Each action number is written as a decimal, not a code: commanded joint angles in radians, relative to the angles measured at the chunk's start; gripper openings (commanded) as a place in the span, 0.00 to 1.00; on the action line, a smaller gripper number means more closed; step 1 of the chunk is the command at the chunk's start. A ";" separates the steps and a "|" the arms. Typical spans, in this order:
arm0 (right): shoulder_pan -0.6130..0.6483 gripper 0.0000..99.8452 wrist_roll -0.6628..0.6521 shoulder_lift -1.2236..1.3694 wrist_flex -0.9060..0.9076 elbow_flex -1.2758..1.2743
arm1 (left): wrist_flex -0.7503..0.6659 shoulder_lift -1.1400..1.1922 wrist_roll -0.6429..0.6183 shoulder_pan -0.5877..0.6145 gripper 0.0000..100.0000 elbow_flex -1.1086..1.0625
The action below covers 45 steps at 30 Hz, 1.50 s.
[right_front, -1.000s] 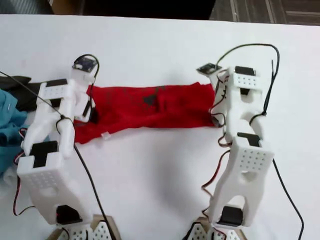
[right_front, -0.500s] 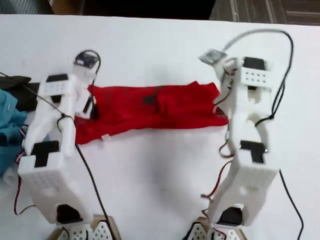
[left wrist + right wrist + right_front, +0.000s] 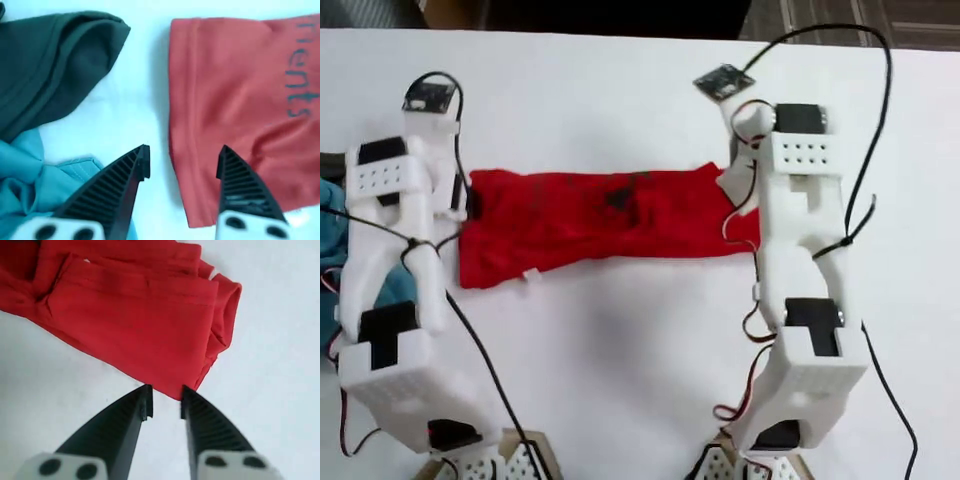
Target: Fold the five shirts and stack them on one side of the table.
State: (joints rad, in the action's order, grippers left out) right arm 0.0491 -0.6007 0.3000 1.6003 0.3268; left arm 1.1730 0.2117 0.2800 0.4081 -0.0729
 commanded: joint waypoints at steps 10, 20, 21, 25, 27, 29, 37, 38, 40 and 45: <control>-0.051 0.23 -0.078 -0.065 0.061 0.012 | 0.104 0.350 0.012 -0.002 0.31 0.334; -0.035 0.23 -0.078 -0.136 0.062 0.009 | 0.506 0.798 0.040 -0.052 0.31 0.986; -0.036 0.23 -0.078 -0.140 0.062 0.009 | 0.554 0.833 0.041 -0.066 0.31 1.041; -0.038 0.23 -0.078 -0.163 0.062 0.008 | 0.617 0.905 0.087 -0.103 0.17 1.130; -0.045 0.23 -0.078 -0.182 0.062 0.008 | 0.617 0.914 0.087 -0.103 0.03 1.122; -0.071 0.23 -0.078 -0.199 0.064 0.006 | 0.617 0.904 0.098 -0.104 0.04 1.081; -0.226 0.23 -0.078 -0.213 0.045 -0.166 | 0.617 0.895 0.137 -0.026 0.02 1.064; -0.242 0.23 -0.078 -0.213 0.019 -0.212 | 0.617 0.879 0.137 0.000 0.02 1.066; -0.272 0.23 -0.077 -0.213 -0.047 -0.299 | 0.617 0.839 0.138 0.052 0.02 1.067; -0.308 0.23 -0.074 -0.214 -0.239 -0.539 | 0.617 0.678 0.229 0.120 0.02 1.064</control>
State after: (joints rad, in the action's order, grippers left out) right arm -0.2394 -0.6713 0.1450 1.4546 -0.1105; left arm 1.7745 1.0173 0.4626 0.4649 0.9828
